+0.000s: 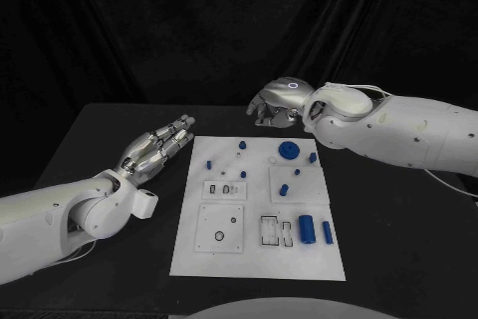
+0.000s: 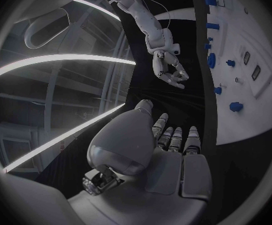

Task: Assemble the parts on the task board

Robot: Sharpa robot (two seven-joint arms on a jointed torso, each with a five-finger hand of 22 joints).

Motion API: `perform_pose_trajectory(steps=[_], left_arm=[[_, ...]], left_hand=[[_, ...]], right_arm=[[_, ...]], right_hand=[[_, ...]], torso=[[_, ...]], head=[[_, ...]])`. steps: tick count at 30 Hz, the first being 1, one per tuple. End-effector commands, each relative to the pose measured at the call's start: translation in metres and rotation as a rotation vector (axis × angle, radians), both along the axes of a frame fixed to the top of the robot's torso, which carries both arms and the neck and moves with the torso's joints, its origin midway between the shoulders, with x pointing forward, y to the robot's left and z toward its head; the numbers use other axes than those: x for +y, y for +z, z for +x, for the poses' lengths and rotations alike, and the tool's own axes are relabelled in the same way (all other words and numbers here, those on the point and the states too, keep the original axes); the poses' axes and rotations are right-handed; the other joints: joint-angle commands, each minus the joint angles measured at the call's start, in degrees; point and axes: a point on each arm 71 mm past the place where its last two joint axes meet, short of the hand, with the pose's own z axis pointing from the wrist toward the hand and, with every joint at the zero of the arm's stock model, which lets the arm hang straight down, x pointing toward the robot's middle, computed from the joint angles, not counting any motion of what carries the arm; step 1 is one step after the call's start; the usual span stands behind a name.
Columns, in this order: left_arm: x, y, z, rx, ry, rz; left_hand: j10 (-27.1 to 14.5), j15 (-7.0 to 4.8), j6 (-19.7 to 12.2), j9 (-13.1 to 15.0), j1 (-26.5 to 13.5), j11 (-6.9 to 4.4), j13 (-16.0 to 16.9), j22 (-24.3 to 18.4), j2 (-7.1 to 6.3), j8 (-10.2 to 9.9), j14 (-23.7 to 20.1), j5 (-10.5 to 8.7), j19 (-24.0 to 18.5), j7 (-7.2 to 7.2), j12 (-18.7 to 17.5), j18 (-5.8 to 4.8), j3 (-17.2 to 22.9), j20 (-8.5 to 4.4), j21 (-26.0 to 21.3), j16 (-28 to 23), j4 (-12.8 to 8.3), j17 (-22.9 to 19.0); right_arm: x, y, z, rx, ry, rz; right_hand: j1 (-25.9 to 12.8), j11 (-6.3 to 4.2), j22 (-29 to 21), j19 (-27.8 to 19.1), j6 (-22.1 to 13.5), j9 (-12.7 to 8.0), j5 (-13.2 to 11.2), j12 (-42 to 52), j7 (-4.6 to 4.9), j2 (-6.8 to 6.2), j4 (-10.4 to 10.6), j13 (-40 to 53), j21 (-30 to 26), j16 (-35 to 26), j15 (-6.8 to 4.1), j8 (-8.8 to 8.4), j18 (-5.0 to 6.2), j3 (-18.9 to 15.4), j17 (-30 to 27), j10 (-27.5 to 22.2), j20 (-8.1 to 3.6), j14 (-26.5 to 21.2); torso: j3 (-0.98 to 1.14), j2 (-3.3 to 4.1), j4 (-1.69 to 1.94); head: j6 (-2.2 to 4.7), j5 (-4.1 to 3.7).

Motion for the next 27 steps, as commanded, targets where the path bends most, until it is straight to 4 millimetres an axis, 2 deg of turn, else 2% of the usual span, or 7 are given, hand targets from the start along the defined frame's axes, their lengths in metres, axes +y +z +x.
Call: perform_pose_trajectory(steps=[1,5,6,10,14,17,27], left_arm=[[0.002,0.016,-0.002,-0.175,0.01,-0.13],[0.002,0.016,-0.002,-0.169,0.006,-0.135],[0.002,0.016,-0.002,-0.168,0.005,-0.136],[0.002,0.015,-0.002,-0.165,0.005,-0.136],[0.002,0.015,-0.001,-0.164,0.005,-0.136],[0.001,0.015,-0.001,-0.162,0.003,-0.136],[0.001,0.014,-0.001,-0.158,0.0,-0.136]], left_hand=[[0.07,0.45,0.11,0.07,0.42,0.31,-0.04,-0.1,0.14,0.31,-0.13,0.04,0.15,0.13,-0.07,0.4,0.29,0.44,-0.19,-0.21,0.1,-0.05],[0.11,0.62,0.23,0.09,0.42,0.39,-0.02,-0.1,0.1,0.38,-0.13,0.08,0.15,0.19,-0.06,0.41,0.46,0.6,-0.19,-0.21,0.06,-0.05],[0.13,0.71,0.25,0.09,0.43,0.42,-0.02,-0.1,0.1,0.4,-0.13,0.11,0.15,0.21,-0.06,0.41,0.56,0.67,-0.19,-0.21,0.04,-0.05],[0.14,0.81,0.27,0.09,0.44,0.46,-0.01,-0.1,0.11,0.43,-0.13,0.1,0.15,0.24,-0.05,0.4,0.7,0.77,-0.19,-0.21,0.01,-0.05],[0.13,0.83,0.27,0.09,0.45,0.47,-0.02,-0.1,0.11,0.43,-0.13,0.1,0.15,0.24,-0.06,0.39,0.73,0.78,-0.19,-0.21,0.01,-0.05],[0.13,0.83,0.27,0.09,0.45,0.47,-0.02,-0.1,0.11,0.43,-0.13,0.1,0.15,0.24,-0.06,0.39,0.73,0.78,-0.19,-0.21,0.01,-0.05],[0.13,0.84,0.25,0.09,0.45,0.48,-0.02,-0.1,0.12,0.43,-0.13,0.11,0.15,0.25,-0.05,0.39,0.77,0.8,-0.19,-0.21,0.0,-0.05]], right_arm=[[-0.011,0.001,-0.001,0.039,-0.065,-0.011],[-0.029,-0.002,-0.002,0.086,-0.114,-0.014],[-0.034,-0.004,-0.003,0.1,-0.13,-0.017],[-0.048,-0.012,-0.002,0.145,-0.182,-0.038],[-0.057,-0.02,-0.002,0.152,-0.211,-0.066],[-0.065,-0.029,-0.003,0.131,-0.227,-0.096],[-0.078,-0.048,-0.007,0.136,-0.255,-0.13]], right_hand=[[0.32,-0.97,-4.56,-0.99,0.96,0.2,-0.35,12.73,-0.2,-0.38,0.42,10.46,-6.59,-5.58,-0.85,-0.76,0.68,-0.57,-3.96,-2.7,-0.46,-0.05],[-0.5,-0.78,-6.7,-2.15,-0.01,0.28,-0.26,28.56,-0.03,-0.54,1.46,25.37,-11.99,-8.83,0.32,-1.69,1.18,-0.93,-3.8,-11.95,0.1,-2.84],[-0.79,-0.85,-6.61,-1.62,0.07,0.35,-0.28,33.22,-0.23,-0.39,1.67,30.64,-11.98,-8.18,0.17,-1.64,1.03,-1.05,-3.16,-9.02,0.09,-2.16],[-4.46,-1.95,2.7,4.05,-1.83,0.6,-0.09,57.84,-1.04,-0.1,3.65,61.94,-3.06,20.43,-1.11,-1.7,-0.37,-3.24,27.46,9.65,-1.11,5.48],[-6.15,-2.39,10.95,8.12,-2.98,0.7,-0.19,65.17,-1.13,0.08,4.27,73.52,5.97,31.63,-1.31,-1.77,-1.95,-4.54,39.32,20.59,-1.48,9.19],[-10.12,-3.12,25.78,16.21,-2.8,1.33,0.7,67.73,-1.64,0.01,5.88,78.18,23.46,43.63,-2.2,-1.47,-5.05,-7.28,52.44,25.34,-2.37,13.64],[-10.25,-2.89,31.1,18.59,-3.82,1.76,1.84,67.73,-1.18,0.56,5.35,78.18,29.51,43.63,-2.11,-1.78,-6.24,-7.75,52.44,25.34,-2.45,13.64]], torso=[[-0.06,-0.06,0.04],[-0.12,-0.08,0.03],[-0.13,-0.07,-0.01],[-0.14,-0.09,-0.22],[-0.11,-0.1,-0.35],[0.06,-0.07,-0.23],[0.06,-0.04,0.06]], head=[[0.03,-0.13],[0.16,-0.33],[0.2,-0.25],[0.11,0.07],[0.12,0.16],[0.27,0.29],[0.32,0.06]])
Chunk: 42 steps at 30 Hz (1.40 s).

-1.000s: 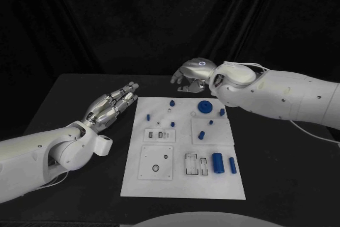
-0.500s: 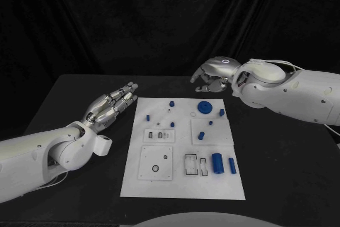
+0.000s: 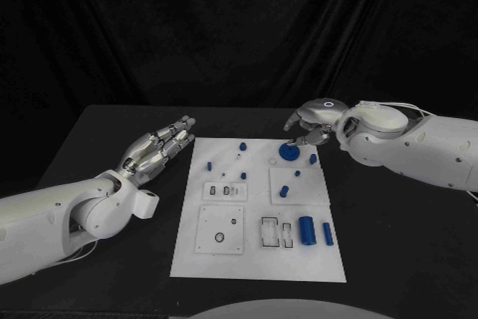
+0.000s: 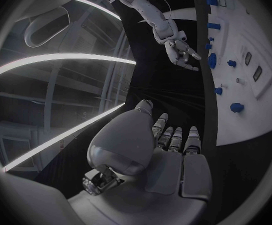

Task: Assemble the parts on the task board

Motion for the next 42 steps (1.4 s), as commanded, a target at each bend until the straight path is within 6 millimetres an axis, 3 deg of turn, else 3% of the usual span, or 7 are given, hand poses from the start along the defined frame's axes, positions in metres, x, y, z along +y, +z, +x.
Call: perform_pose_trajectory(steps=[1,13,33,37,42], left_arm=[[0.001,0.015,-0.002,-0.164,0.001,-0.127],[0.001,0.015,-0.002,-0.158,-0.002,-0.125],[0.0,0.014,-0.002,-0.146,-0.012,-0.124],[0.0,0.013,-0.002,-0.143,-0.016,-0.124],[-0.001,0.013,-0.002,-0.14,-0.019,-0.124]], left_hand=[[-0.03,0.42,0.25,0.09,0.45,0.33,-0.02,-0.05,0.12,0.21,-0.13,0.11,0.14,0.25,-0.06,0.4,0.38,0.39,-0.19,-0.21,0.08,-0.08],[-0.05,0.44,0.17,0.08,0.46,0.35,-0.02,-0.05,0.11,0.2,-0.13,0.11,0.14,0.27,-0.06,0.4,0.44,0.42,-0.19,-0.21,0.06,-0.08],[-0.07,0.51,0.2,0.08,0.46,0.42,-0.03,-0.05,0.11,0.21,-0.13,0.09,0.14,0.33,-0.07,0.39,0.54,0.48,-0.19,-0.21,0.04,-0.08],[-0.07,0.61,0.19,0.08,0.46,0.53,-0.03,-0.05,0.12,0.22,-0.13,0.08,0.14,0.43,-0.07,0.4,0.66,0.59,-0.19,-0.21,0.01,-0.08],[-0.06,0.67,0.15,0.07,0.46,0.58,-0.03,-0.05,0.16,0.22,-0.13,0.08,0.14,0.48,-0.07,0.4,0.76,0.65,-0.19,-0.21,0.0,-0.08]], right_arm=[[-0.005,-0.006,0.0,-0.008,-0.028,-0.041],[-0.008,-0.02,-0.003,0.011,-0.032,-0.046],[-0.006,-0.044,-0.001,0.065,-0.046,-0.072],[-0.004,-0.048,-0.002,0.068,-0.036,-0.069],[-0.003,-0.049,-0.003,0.071,-0.028,-0.068]], right_hand=[[0.31,0.1,5.84,0.26,-0.41,0.09,0.51,0.14,0.01,0.37,-0.59,15.06,0.36,0.14,-0.05,-0.31,-0.33,0.08,15.05,6.05,0.01,6.04],[0.78,0.23,5.81,-0.09,-0.68,0.23,0.04,0.14,0.18,0.4,-1.18,15.06,0.07,0.14,0.05,-0.25,-0.21,0.12,15.05,6.05,0.12,6.04],[1.38,0.65,4.63,-1.44,-0.32,0.6,-0.57,0.14,0.69,0.5,-1.95,15.06,-1.9,0.14,0.37,0.09,0.3,0.14,15.05,6.05,0.39,6.04],[1.9,0.64,4.68,-1.66,1.23,1.48,-0.36,0.14,0.61,0.68,-2.62,15.06,-2.14,0.14,0.41,0.92,0.38,0.22,15.05,6.05,0.52,6.04],[2.96,0.36,4.93,-1.73,3.73,3.82,1.68,0.14,0.31,0.77,-3.99,15.06,-2.24,0.14,0.22,2.79,0.4,0.46,15.05,6.05,0.39,6.04]], torso=[[-0.07,0.07,0.16],[-0.24,0.03,0.06],[-0.2,0.05,0.04],[-0.16,0.06,0.1],[-0.18,0.05,0.08]], head=[[0.02,-0.15],[-0.22,0.1],[-0.52,0.31],[-0.7,0.18],[-0.79,0.12]])
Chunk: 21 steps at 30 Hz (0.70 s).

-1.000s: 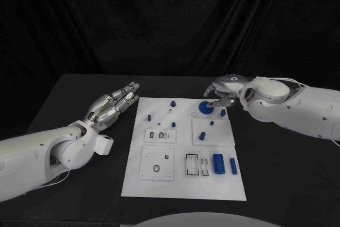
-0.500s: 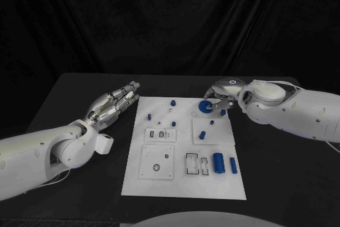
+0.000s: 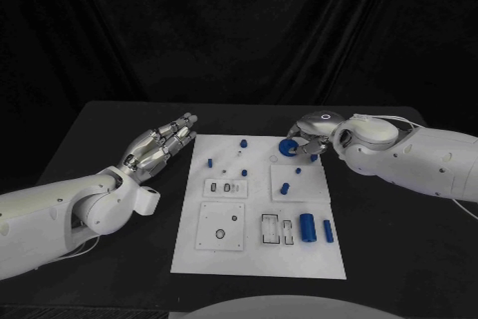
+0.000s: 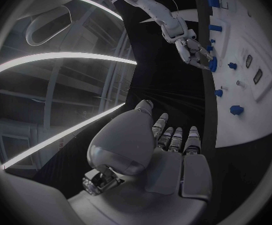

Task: Assemble the parts on the task board

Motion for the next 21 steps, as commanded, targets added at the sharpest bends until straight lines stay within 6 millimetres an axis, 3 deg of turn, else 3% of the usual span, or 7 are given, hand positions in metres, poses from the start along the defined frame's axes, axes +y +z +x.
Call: perform_pose_trajectory(steps=[1,8,11,17,21], left_arm=[[0.0008,0.0132,-0.0018,-0.143,-0.002,-0.115],[0.0003,0.0127,-0.0015,-0.137,-0.007,-0.115],[-0.0001,0.0125,-0.0014,-0.135,-0.009,-0.115],[-0.0003,0.0122,-0.0013,-0.133,-0.011,-0.115],[0.0004,0.0123,-0.0016,-0.132,-0.011,-0.114]], left_hand=[[0.17,0.47,-0.06,0.07,0.46,0.4,-0.03,-0.08,0.16,0.22,0.08,0.08,-0.06,0.27,-0.07,0.4,0.44,0.45,-0.19,-0.21,0.0,-0.07],[0.16,0.52,-0.04,0.07,0.48,0.45,-0.03,-0.08,0.19,0.23,0.08,0.09,-0.06,0.31,-0.07,0.4,0.54,0.51,-0.19,-0.21,-0.02,-0.07],[0.19,0.61,0.16,0.1,0.5,0.54,-0.02,-0.08,0.24,0.28,0.08,0.1,-0.06,0.4,-0.06,0.42,0.72,0.62,-0.19,-0.21,-0.07,-0.07],[0.2,0.72,0.44,0.14,0.54,0.69,-0.02,-0.08,0.31,0.37,0.08,0.11,-0.06,0.53,-0.06,0.46,0.98,0.76,-0.19,-0.21,-0.14,-0.07],[0.2,0.72,0.44,0.14,0.54,0.69,-0.02,-0.08,0.31,0.37,0.08,0.11,-0.06,0.53,-0.06,0.46,0.98,0.76,-0.19,-0.21,-0.14,-0.07]], right_arm=[[-0.0007,-0.0091,-0.0028,0.025,0.002,-0.022],[-0.0003,-0.0117,-0.0037,0.044,0.002,-0.032],[0.0003,-0.0123,-0.004,0.048,0.005,-0.033],[0.0022,-0.0119,-0.0047,0.04,0.022,-0.024],[0.0042,-0.01,-0.0059,0.02,0.042,-0.006]], right_hand=[[0.98,-0.05,4.96,-0.51,0.89,1.36,0.62,0.14,-0.21,-0.01,-0.75,15.09,-0.38,0.14,0.17,1.1,0.39,0.01,15.07,6.07,-0.04,6.05],[0.98,-0.01,4.88,-0.64,0.42,1.8,0.35,0.14,-0.13,-0.28,-1.0,15.09,-0.61,0.14,0.18,1.27,0.44,-0.19,15.07,6.07,-0.05,6.05],[1.69,0.06,4.89,-0.73,0.45,2.85,1.17,0.14,-0.02,-0.15,-1.74,15.09,-0.8,0.14,0.27,2.13,0.47,0.0,15.07,6.07,-0.04,6.05],[3.58,-0.13,5.2,-0.67,1.25,7.48,7.89,0.14,-0.18,0.45,-4.27,15.09,-1.05,0.14,0.14,6.6,0.49,1.12,15.07,6.07,-0.16,6.05],[3.38,-0.14,5.51,-0.55,0.68,11.51,14.49,0.14,-0.14,0.4,-5.23,15.09,-1.17,0.14,0.14,10.42,0.48,2.17,15.07,6.07,-0.23,6.05]], torso=[[0.01,-0.01,-0.02],[-0.02,-0.03,-0.03],[0.0,-0.02,-0.05],[-0.01,-0.07,-0.05],[-0.01,-0.07,-0.06]], head=[[-0.12,-0.06],[-0.26,-0.02],[-0.26,0.03],[-0.27,0.12],[-0.15,0.3]])
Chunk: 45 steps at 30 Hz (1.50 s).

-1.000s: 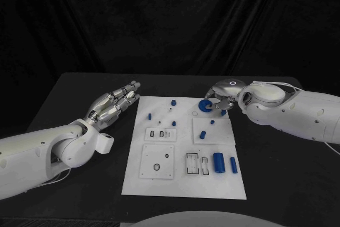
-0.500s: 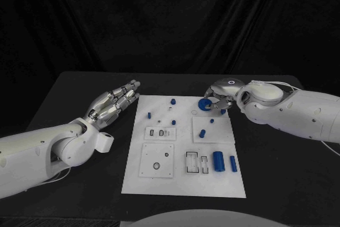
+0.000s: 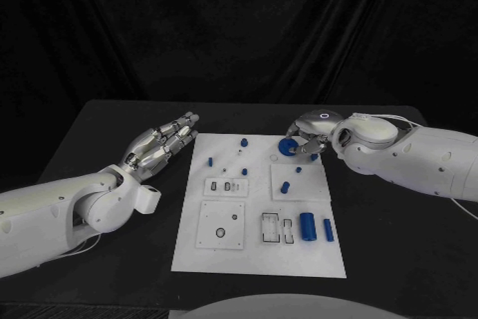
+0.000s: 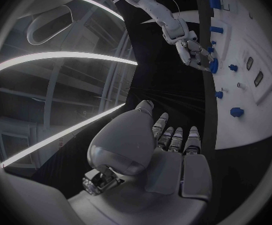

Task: Assemble the parts on the task board

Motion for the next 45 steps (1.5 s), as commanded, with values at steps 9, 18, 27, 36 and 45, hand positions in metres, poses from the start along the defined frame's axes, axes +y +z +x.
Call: perform_pose_trajectory(steps=[9,18,27,36,45], left_arm=[[0.003,0.013,-0.003,-0.132,0.005,-0.107],[0.002,0.012,-0.002,-0.129,0.002,-0.106],[0.0,0.012,-0.001,-0.126,-0.004,-0.107],[-0.004,0.011,0.0,-0.125,-0.011,-0.109],[-0.006,0.011,0.0,-0.125,-0.016,-0.111]], left_hand=[[0.06,0.4,0.45,0.13,0.39,0.61,0.0,-0.09,0.17,0.48,0.08,0.11,-0.06,0.33,-0.04,0.5,0.57,0.5,-0.19,-0.21,-0.16,-0.1],[0.15,0.51,0.64,0.16,0.43,0.7,0.03,-0.08,0.17,0.56,0.08,0.14,-0.05,0.41,0.0,0.56,0.86,0.68,-0.18,-0.21,-0.27,-0.1],[0.41,0.65,0.6,0.14,0.46,0.87,0.11,-0.06,0.14,0.6,0.08,0.16,-0.02,0.53,0.08,0.69,1.31,0.98,-0.16,-0.21,-0.42,-0.1],[0.56,0.71,0.62,0.14,0.45,0.96,0.16,-0.04,0.12,0.62,0.08,0.15,0.0,0.6,0.12,0.76,1.5,1.11,-0.14,-0.21,-0.47,-0.1],[0.67,0.75,0.66,0.14,0.43,1.03,0.19,-0.04,0.11,0.65,0.08,0.15,0.0,0.65,0.16,0.81,1.63,1.19,-0.14,-0.21,-0.5,-0.1]], right_arm=[[0.009,0.004,-0.009,-0.011,0.052,0.042],[0.034,0.028,-0.012,0.022,0.087,0.158],[0.064,0.03,-0.012,0.052,0.142,0.162],[0.087,0.029,-0.005,0.067,0.166,0.147],[0.104,0.023,0.003,0.083,0.164,0.114]], right_hand=[[-1.14,-0.01,6.14,0.25,-0.25,13.02,7.11,0.15,-0.22,0.0,-2.12,15.05,0.1,0.15,0.11,10.54,0.32,3.79,15.08,6.07,-0.2,6.05],[-2.33,0.69,6.64,0.68,0.24,13.38,7.62,0.15,-0.12,0.03,-1.27,15.05,0.7,0.15,0.59,10.81,0.13,4.34,15.08,6.07,0.05,6.05],[-3.1,0.99,6.76,0.76,0.15,13.1,7.04,0.15,0.13,-0.2,-0.71,15.05,0.73,0.15,0.88,10.16,0.12,4.67,15.08,6.07,0.34,6.05],[-3.33,1.09,6.76,0.74,0.06,12.94,6.64,0.15,0.22,-0.29,-0.52,15.05,0.65,0.15,0.97,9.82,0.14,4.81,15.08,6.07,0.44,6.05],[-3.89,1.45,6.68,0.55,-0.49,12.16,6.22,0.15,0.64,-0.64,-0.09,15.05,0.23,0.15,1.27,8.32,0.23,5.33,15.08,6.07,0.73,6.05]], torso=[[-0.05,-0.07,0.01],[-0.24,-0.01,-0.08],[-0.22,0.02,0.23],[-0.13,0.03,0.34],[-0.12,0.04,0.2]], head=[[-0.08,0.21],[-0.14,0.61],[-0.1,0.25],[-0.19,-0.16],[-0.4,-0.02]])
